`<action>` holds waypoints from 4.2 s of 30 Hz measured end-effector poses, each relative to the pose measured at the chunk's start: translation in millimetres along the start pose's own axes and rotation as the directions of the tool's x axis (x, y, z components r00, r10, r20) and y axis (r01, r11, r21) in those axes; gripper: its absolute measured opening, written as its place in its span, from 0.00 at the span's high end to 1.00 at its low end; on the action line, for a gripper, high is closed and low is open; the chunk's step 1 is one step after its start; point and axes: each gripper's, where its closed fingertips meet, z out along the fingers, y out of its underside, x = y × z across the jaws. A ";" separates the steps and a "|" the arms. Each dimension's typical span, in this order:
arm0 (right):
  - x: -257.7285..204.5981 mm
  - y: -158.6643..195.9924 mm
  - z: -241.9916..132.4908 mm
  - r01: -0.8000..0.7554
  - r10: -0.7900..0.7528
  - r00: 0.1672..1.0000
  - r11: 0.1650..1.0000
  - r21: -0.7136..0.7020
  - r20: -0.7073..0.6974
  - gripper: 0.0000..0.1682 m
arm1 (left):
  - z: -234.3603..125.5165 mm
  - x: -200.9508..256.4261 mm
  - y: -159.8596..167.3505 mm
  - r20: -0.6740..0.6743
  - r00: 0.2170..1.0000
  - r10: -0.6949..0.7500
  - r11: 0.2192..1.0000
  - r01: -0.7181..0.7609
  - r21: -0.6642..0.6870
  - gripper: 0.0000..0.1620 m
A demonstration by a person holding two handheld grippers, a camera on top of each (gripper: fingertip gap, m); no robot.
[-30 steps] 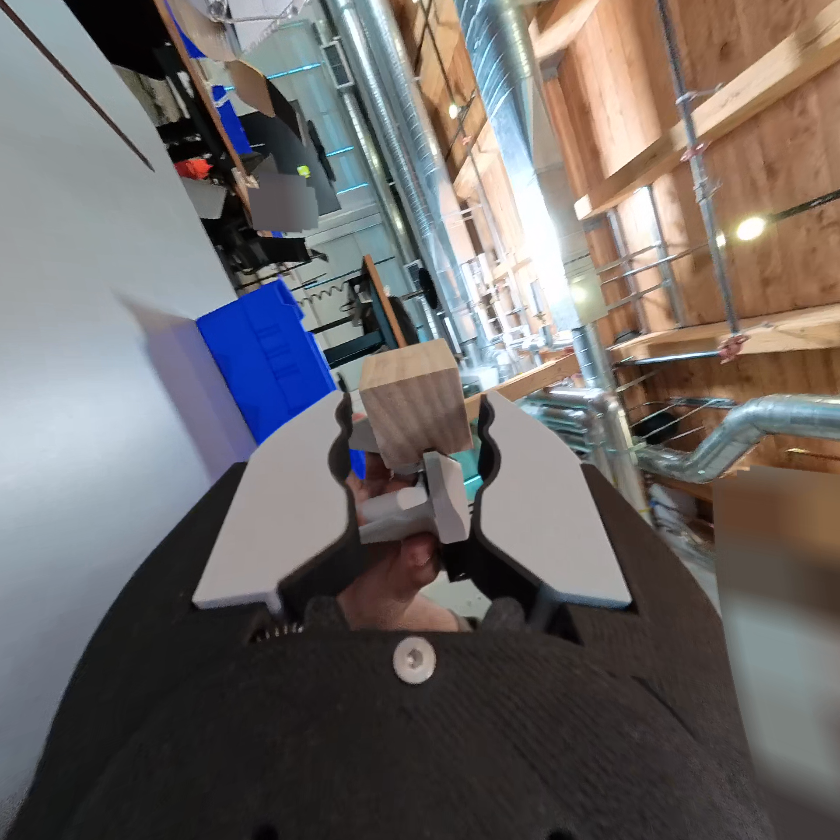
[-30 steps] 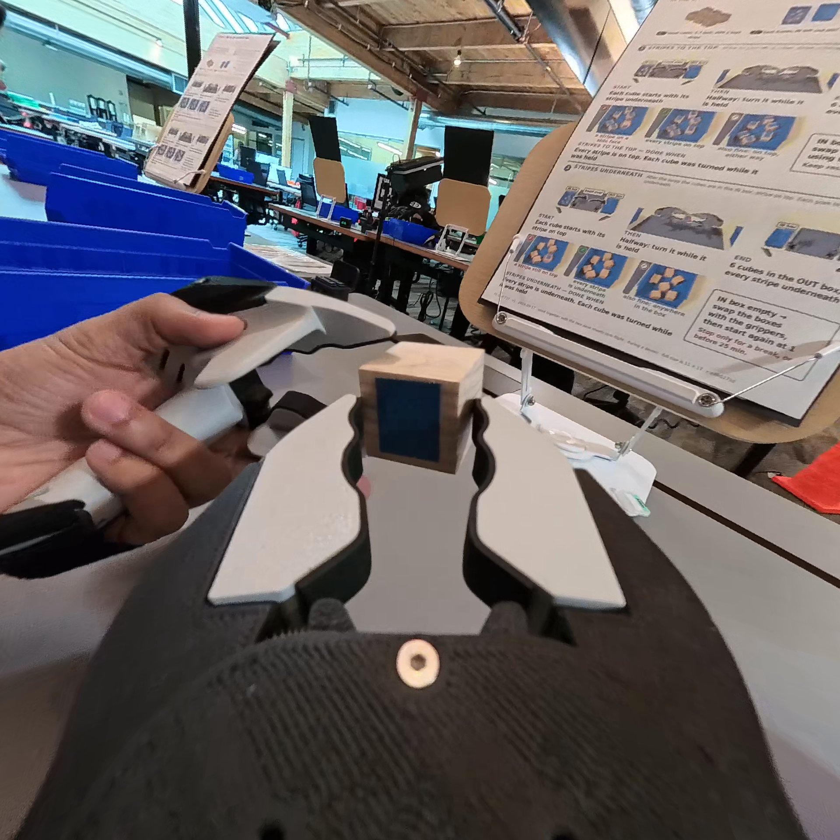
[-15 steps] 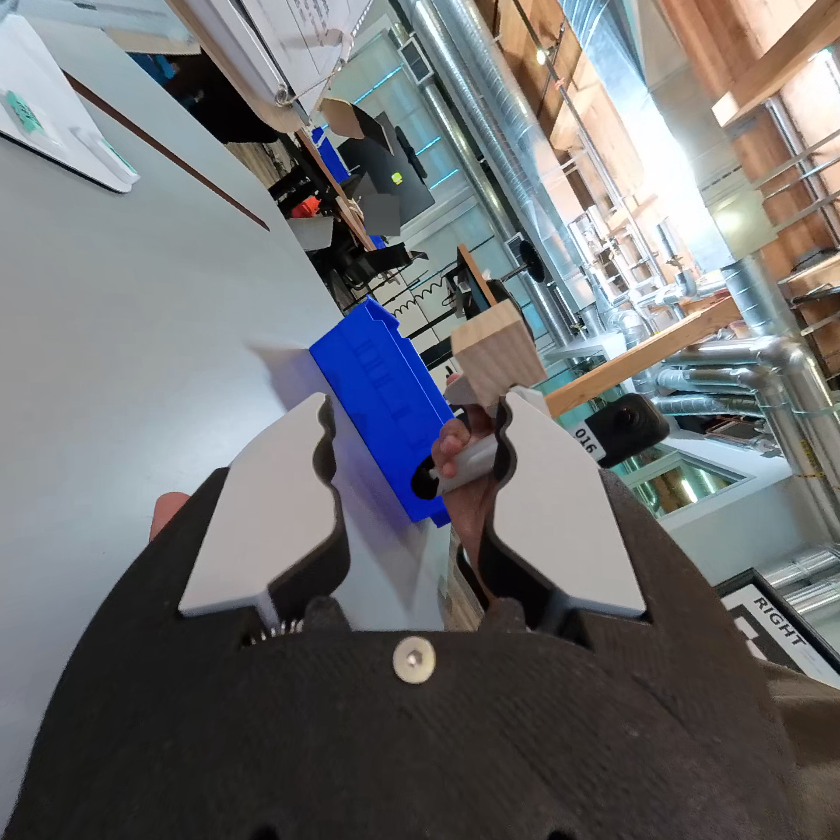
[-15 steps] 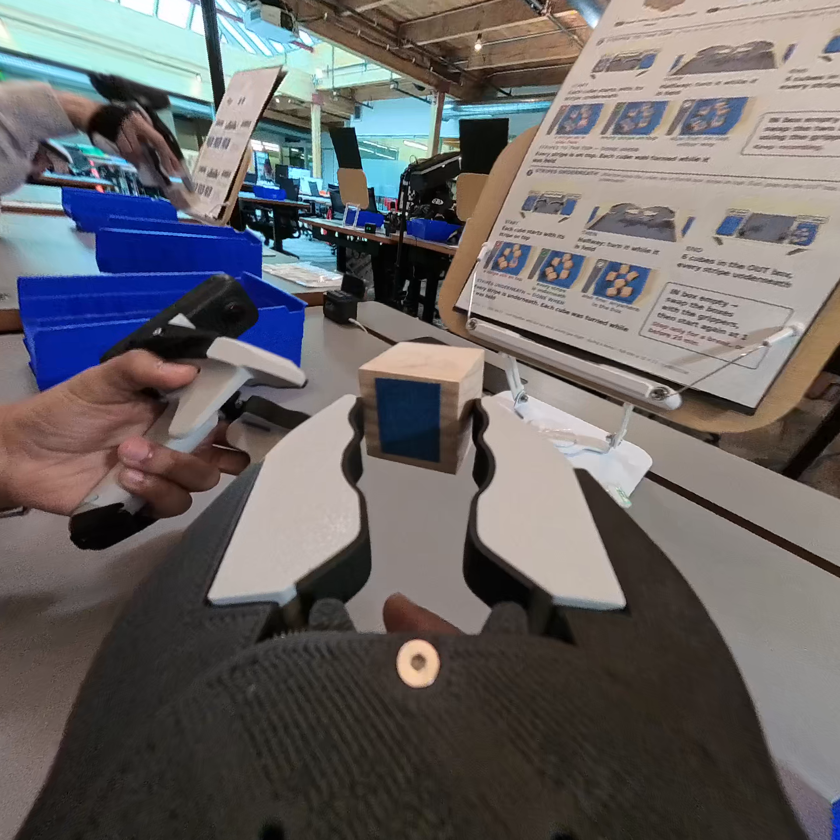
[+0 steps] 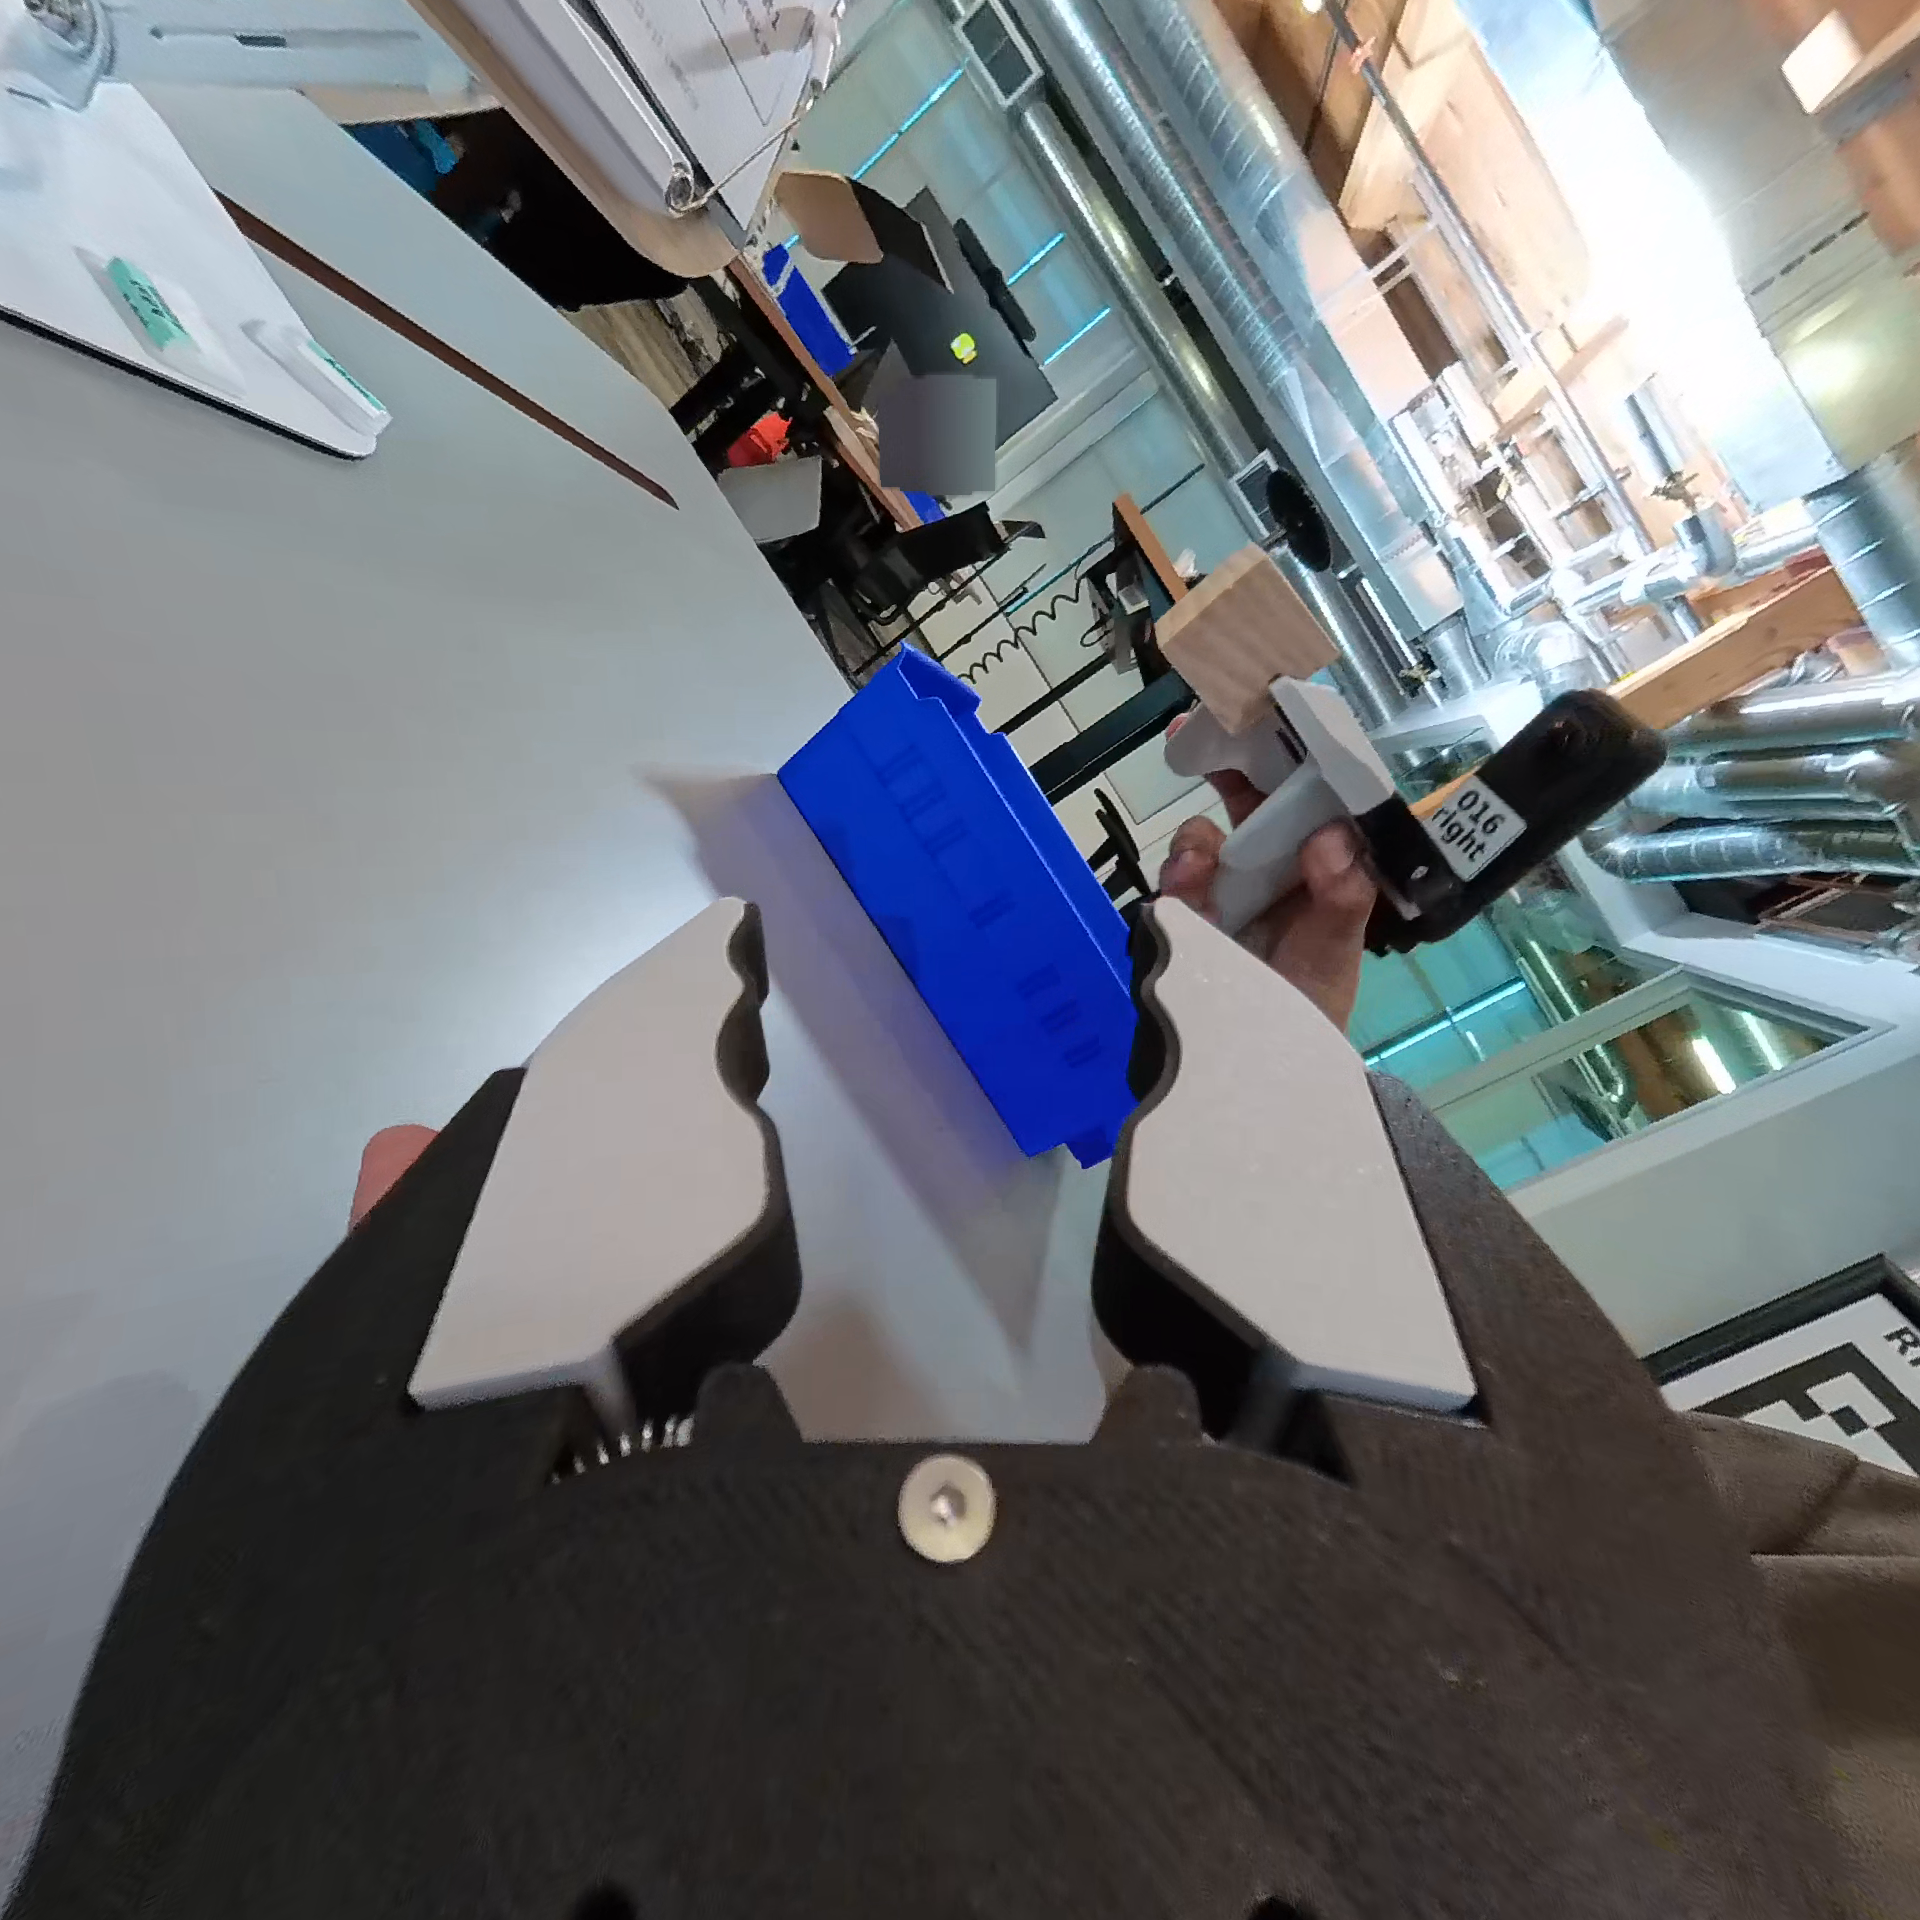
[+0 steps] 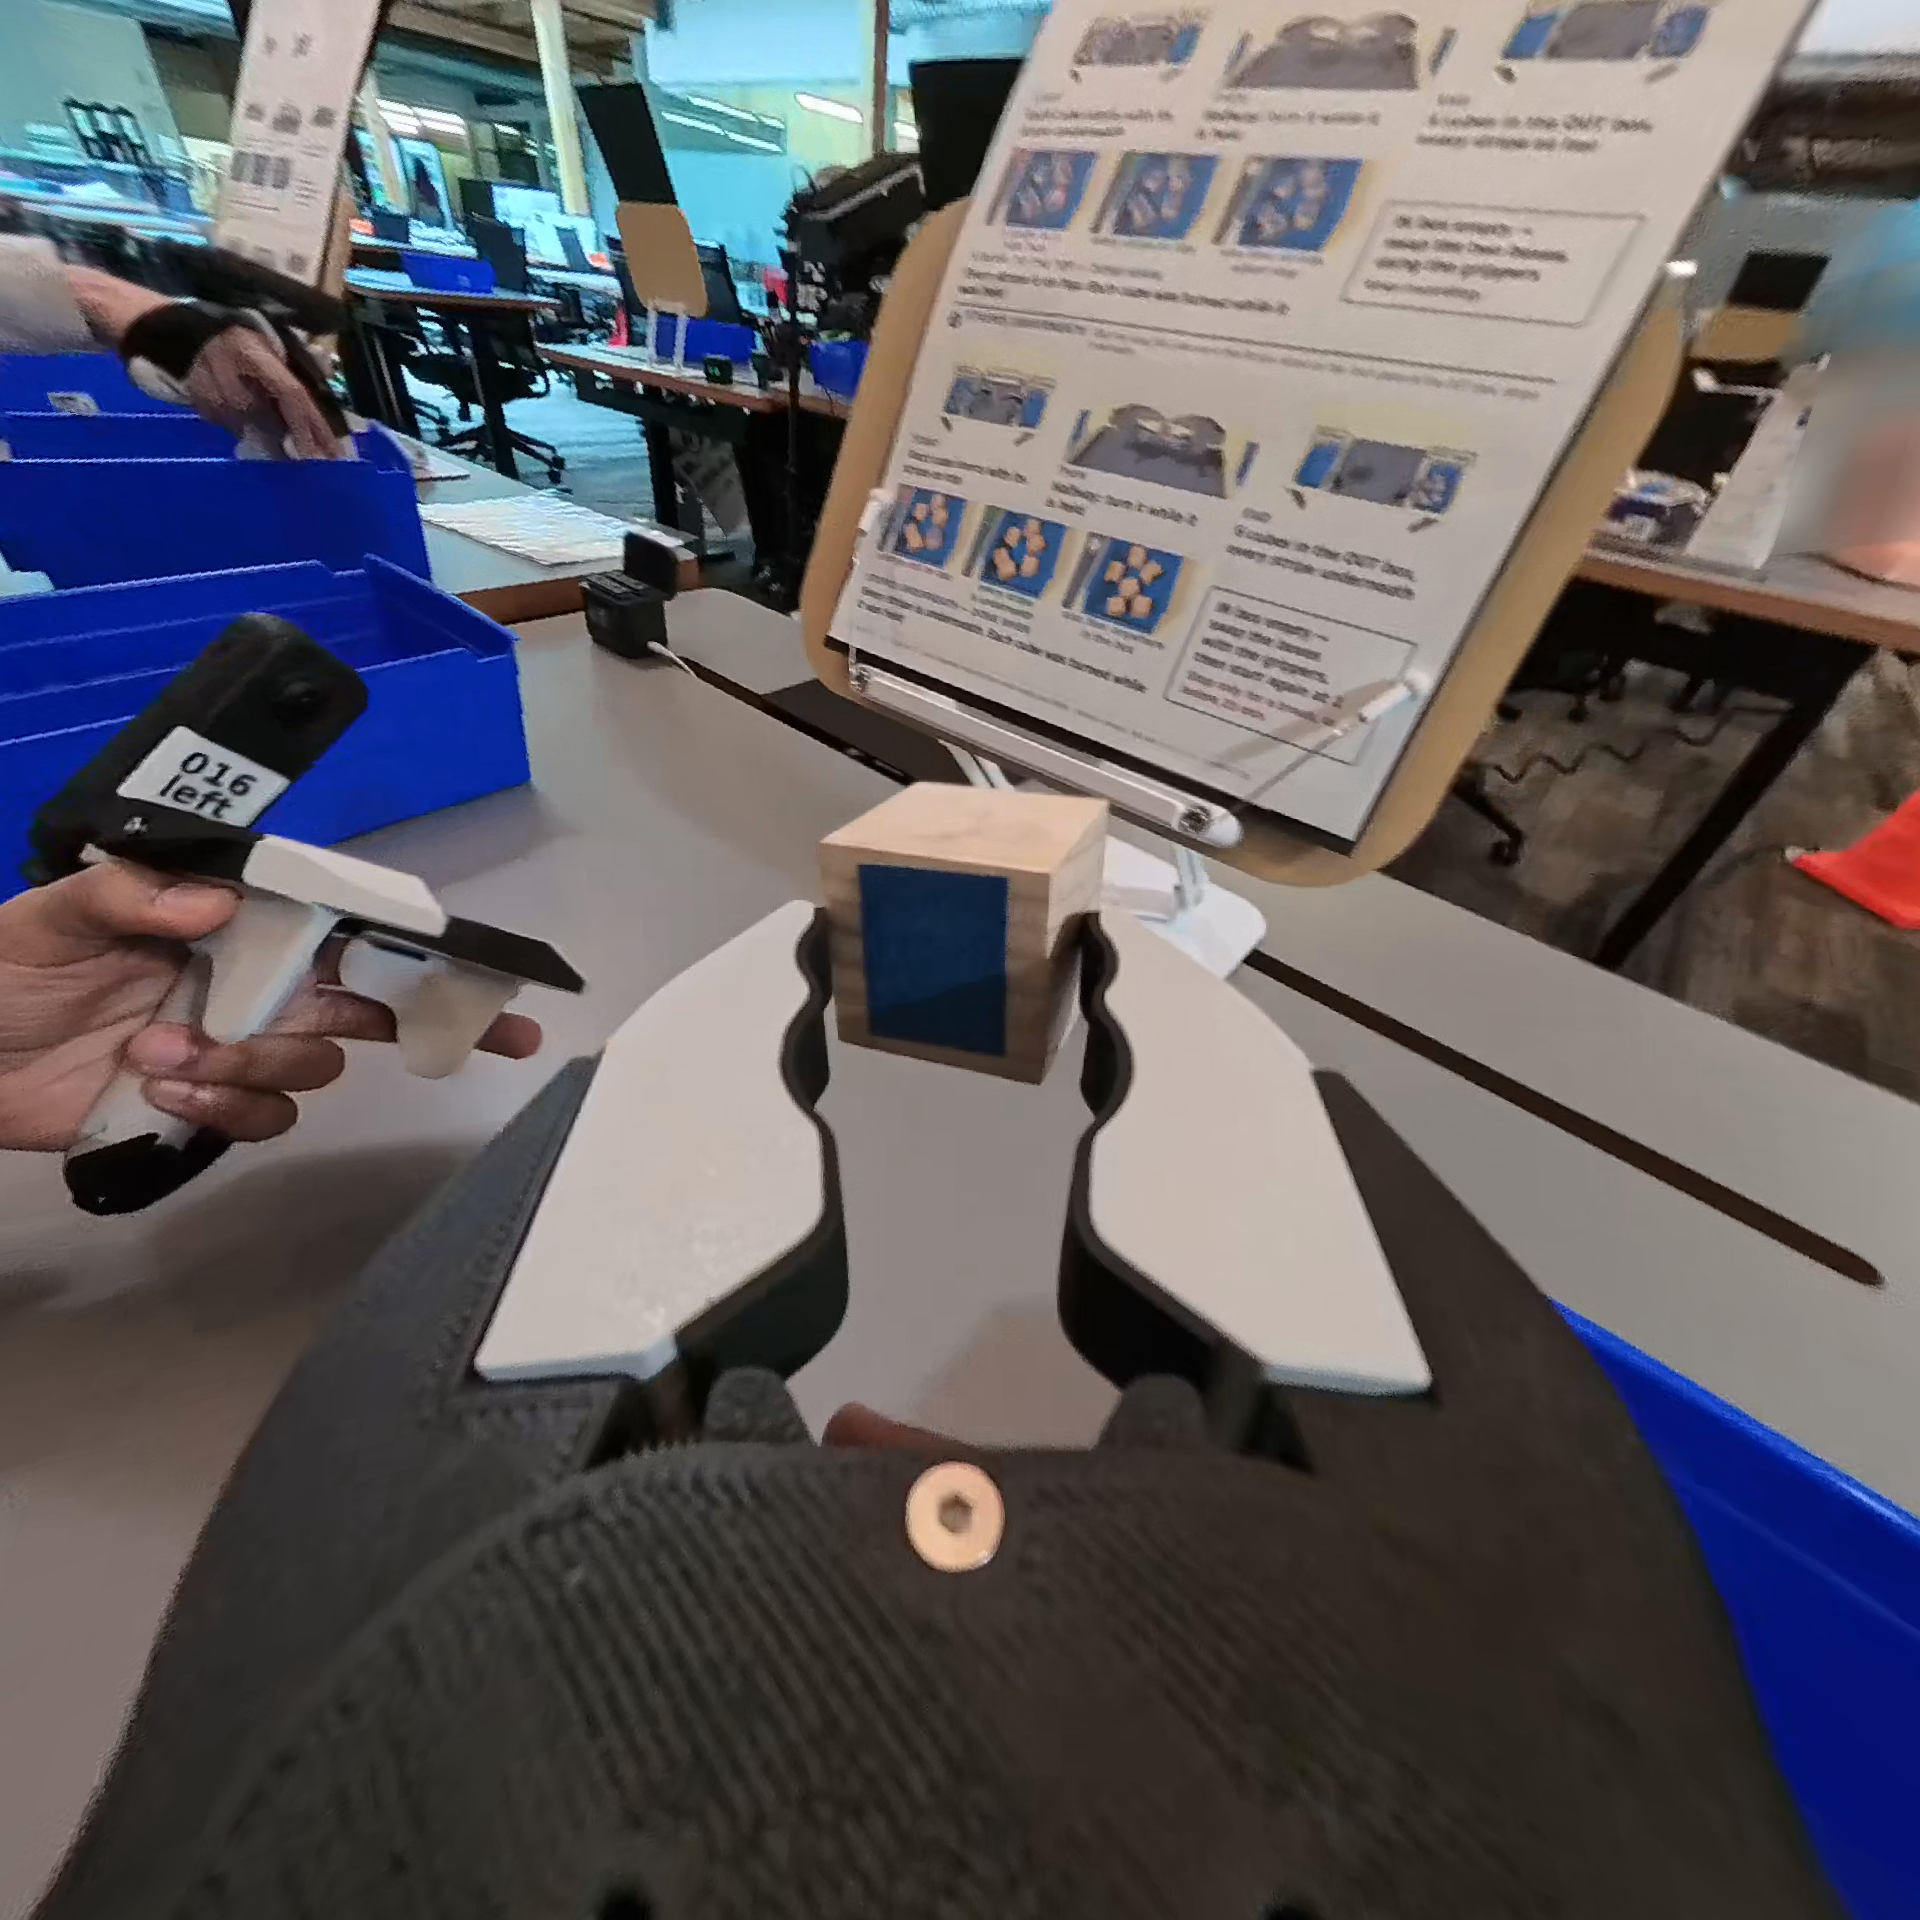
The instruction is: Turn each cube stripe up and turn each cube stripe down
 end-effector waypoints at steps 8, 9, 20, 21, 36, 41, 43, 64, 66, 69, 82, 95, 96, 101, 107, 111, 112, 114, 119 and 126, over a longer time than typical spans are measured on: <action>77.5 14.6 -51.2 -0.060 0.025 0.988 0.973 -0.223 -0.154 0.72 | 2.0 -3.1 6.7 0.041 0.997 0.071 0.997 -0.069 -0.046 0.58; 90.8 20.4 -63.1 -0.074 0.024 0.982 0.962 -0.263 -0.188 0.72 | 2.3 -3.5 7.7 0.047 0.995 0.084 0.995 -0.081 -0.053 0.58; 159.2 151.6 -153.3 -0.573 0.412 0.819 0.622 -0.534 -0.400 0.72 | 8.2 -5.9 19.4 0.063 0.991 0.119 0.988 -0.111 -0.111 0.58; 160.8 162.2 -152.7 -0.605 0.440 0.796 0.592 -0.532 -0.416 0.72 | 8.4 -6.1 20.2 0.066 0.990 0.125 0.986 -0.117 -0.116 0.58; 156.3 227.2 -163.8 -0.587 0.245 0.810 0.357 -0.727 -0.533 0.65 | 8.8 -7.0 23.9 0.069 0.986 0.155 0.979 -0.143 -0.147 0.58; 156.8 208.3 -160.1 -0.587 0.284 0.810 0.413 -0.697 -0.513 0.59 | 8.6 -7.0 23.2 0.069 0.985 0.155 0.979 -0.144 -0.146 0.58; 161.3 182.9 -159.1 -0.574 0.279 0.817 0.485 -0.660 -0.506 0.59 | 8.5 -7.4 22.9 0.073 0.984 0.161 0.978 -0.150 -0.147 0.58; -23.7 -12.0 -2.2 -0.146 0.150 0.983 0.988 -0.048 0.109 0.62 | -61.4 40.0 -85.4 0.235 0.931 0.278 0.950 -0.303 0.075 0.58; -38.8 2.6 12.0 -0.134 0.140 0.982 0.990 -0.053 0.130 0.62 | -89.8 42.6 -111.8 0.324 0.893 0.311 0.927 -0.360 0.101 0.58; -64.1 19.2 28.2 -0.119 0.128 0.977 0.991 -0.060 0.172 0.62 | -139.2 44.4 -146.3 0.460 0.822 0.336 0.894 -0.432 0.120 0.58; -221.5 69.0 54.7 -0.052 0.105 0.842 0.992 -0.115 0.529 0.64 | -354.2 -69.3 -167.2 0.938 0.297 0.176 0.936 -0.345 -0.066 0.59; -203.1 91.1 57.9 -0.187 0.272 0.812 0.960 -0.211 0.516 0.66 | -355.9 -127.0 -129.9 0.913 0.393 0.109 0.987 -0.155 -0.051 0.63; -203.8 92.4 58.1 -0.178 0.265 0.815 0.961 -0.213 0.516 0.66 | -349.9 -130.2 -127.0 0.908 0.402 0.117 0.988 -0.141 -0.065 0.63; -210.6 101.1 56.2 -0.128 0.237 0.822 0.963 -0.238 0.518 0.66 | -341.0 -147.5 -116.7 0.920 0.332 0.208 0.978 -0.097 -0.187 0.62; -210.2 107.3 51.8 -0.087 0.202 0.842 0.966 -0.244 0.501 0.66 | -323.3 -159.3 -114.5 0.899 0.358 0.253 0.967 -0.081 -0.240 0.62; -206.5 109.7 49.9 -0.094 0.208 0.850 0.964 -0.250 0.485 0.66 | -316.1 -167.4 -111.0 0.887 0.380 0.263 0.964 -0.057 -0.261 0.61; -205.7 110.0 49.5 -0.098 0.211 0.851 0.963 -0.250 0.482 0.66 | -314.3 -167.8 -111.5 0.883 0.389 0.262 0.964 -0.058 -0.260 0.60; -204.0 110.7 49.3 -0.103 0.216 0.853 0.962 -0.253 0.476 0.66 | -314.3 -168.7 -112.4 0.884 0.391 0.256 0.965 -0.052 -0.257 0.60; -201.7 111.3 49.2 -0.110 0.222 0.855 0.961 -0.254 0.468 0.66 | -324.5 -168.7 -112.2 0.900 0.356 0.251 0.966 -0.028 -0.258 0.58; -204.3 114.0 49.9 -0.095 0.214 0.855 0.960 -0.263 0.472 0.66 | -340.8 -163.2 -121.6 0.921 0.275 0.276 0.961 -0.063 -0.269 0.63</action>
